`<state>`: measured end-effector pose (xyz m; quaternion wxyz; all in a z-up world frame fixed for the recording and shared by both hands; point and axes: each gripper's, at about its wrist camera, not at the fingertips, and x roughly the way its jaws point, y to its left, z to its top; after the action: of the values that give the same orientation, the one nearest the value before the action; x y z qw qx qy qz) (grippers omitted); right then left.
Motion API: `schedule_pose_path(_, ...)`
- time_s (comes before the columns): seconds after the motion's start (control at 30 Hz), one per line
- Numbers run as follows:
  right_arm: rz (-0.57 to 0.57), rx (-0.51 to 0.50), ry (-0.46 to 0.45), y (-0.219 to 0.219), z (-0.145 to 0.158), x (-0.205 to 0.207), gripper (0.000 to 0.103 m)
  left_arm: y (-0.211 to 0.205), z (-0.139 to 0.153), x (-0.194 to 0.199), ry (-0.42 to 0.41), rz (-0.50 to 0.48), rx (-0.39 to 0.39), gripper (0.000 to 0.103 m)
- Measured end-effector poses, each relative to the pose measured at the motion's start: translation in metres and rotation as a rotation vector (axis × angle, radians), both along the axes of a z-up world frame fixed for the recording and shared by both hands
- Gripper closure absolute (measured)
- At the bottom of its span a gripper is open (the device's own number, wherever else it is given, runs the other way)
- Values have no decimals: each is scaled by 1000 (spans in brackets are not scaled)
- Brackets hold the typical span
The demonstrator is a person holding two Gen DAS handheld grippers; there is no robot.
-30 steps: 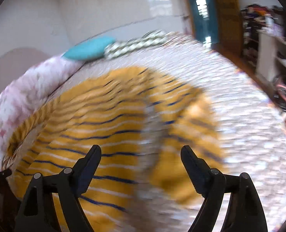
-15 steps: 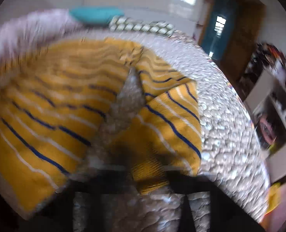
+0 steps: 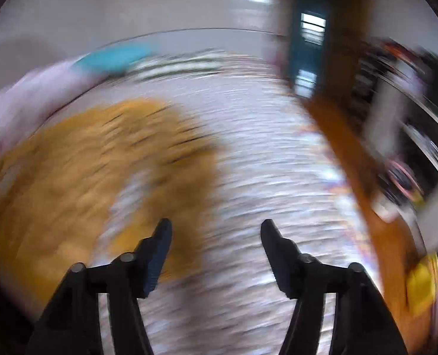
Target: Fold small clothes
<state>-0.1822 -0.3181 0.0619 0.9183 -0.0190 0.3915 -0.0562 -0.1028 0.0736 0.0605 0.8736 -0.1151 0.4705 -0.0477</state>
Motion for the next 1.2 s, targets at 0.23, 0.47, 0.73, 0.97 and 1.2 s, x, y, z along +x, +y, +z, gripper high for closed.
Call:
schedule_pose_path(0.23, 109, -168, 85, 59, -62, 32, 36, 0, 2, -6, -11, -7, 19, 42)
schedule_pose_path(0.47, -76, 43, 16, 5, -38, 36, 94, 18, -1, -3, 6, 45, -3, 42)
schedule_pose_path(0.73, -464, 19, -81, -133, 21, 21, 94, 25, -4, 1, 6, 71, -25, 42)
schedule_pose_path(0.97, -829, 44, -43, -211, 27, 3, 83, 37, -7, 3, 8, 88, -38, 33)
schedule_pose_path(1.2, -298, 480, -3, -91, -10, -15, 57, 36, -29, 12, 60, 44, -183, 28)
